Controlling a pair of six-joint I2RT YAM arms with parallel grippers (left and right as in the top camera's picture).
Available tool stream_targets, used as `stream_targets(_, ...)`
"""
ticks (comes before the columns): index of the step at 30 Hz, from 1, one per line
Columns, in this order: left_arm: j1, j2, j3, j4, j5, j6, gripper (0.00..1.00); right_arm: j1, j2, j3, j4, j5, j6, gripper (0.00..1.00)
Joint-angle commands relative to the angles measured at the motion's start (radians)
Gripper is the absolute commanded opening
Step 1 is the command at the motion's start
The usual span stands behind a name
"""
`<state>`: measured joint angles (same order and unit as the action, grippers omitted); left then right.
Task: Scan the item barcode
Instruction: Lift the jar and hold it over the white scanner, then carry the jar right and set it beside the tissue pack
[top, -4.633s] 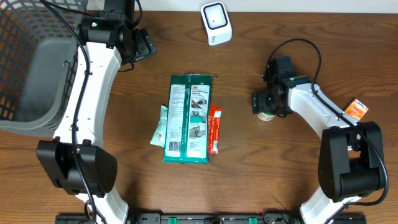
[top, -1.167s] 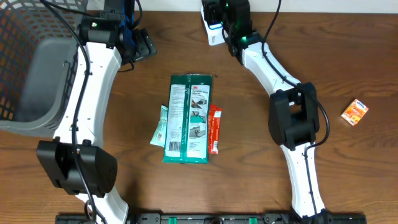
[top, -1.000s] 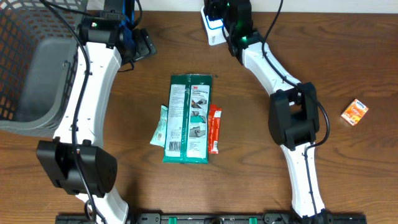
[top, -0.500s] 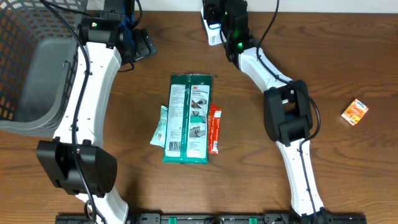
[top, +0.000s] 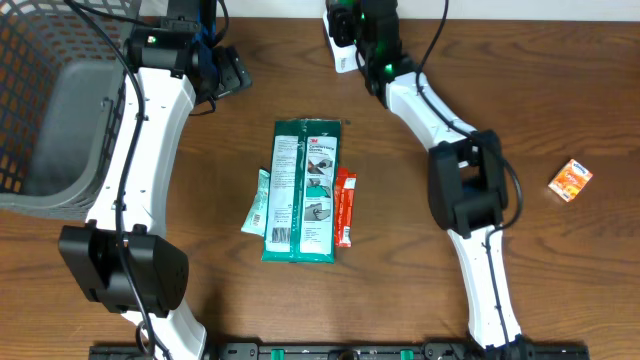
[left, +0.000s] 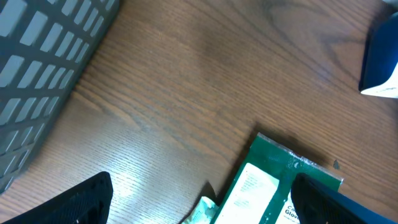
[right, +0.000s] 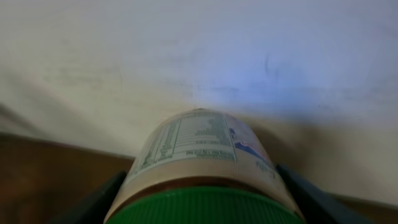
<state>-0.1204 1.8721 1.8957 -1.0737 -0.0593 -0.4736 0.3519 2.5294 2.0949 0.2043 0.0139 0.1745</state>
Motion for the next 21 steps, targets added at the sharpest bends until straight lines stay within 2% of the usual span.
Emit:
stream_targets(1,0.002,0.003,0.006,-0.003,-0.013,0.006,0.92,0.0,-0.248,0.017,-0.186,-0.032,0.003,0.02)
stream_targets(8,0.002,0.003,0.006,-0.003,-0.013,0.006,0.92,-0.026,-0.501,0.017,-0.795,-0.034,0.001,0.01)
stream_targets(13,0.002,0.003,0.006,-0.003,-0.013,0.006,0.91,-0.097,-0.596,0.017,-1.206,-0.034,-0.068,0.01)
stream_targets(18,0.002,0.003,0.006,-0.003,-0.013,0.006,0.92,-0.196,-0.584,-0.005,-1.493,-0.041,-0.069,0.01)
stream_targets(21,0.002,0.003,0.006,-0.003,-0.013,0.006,0.91,-0.241,-0.577,-0.075,-1.537,-0.042,-0.084,0.01)
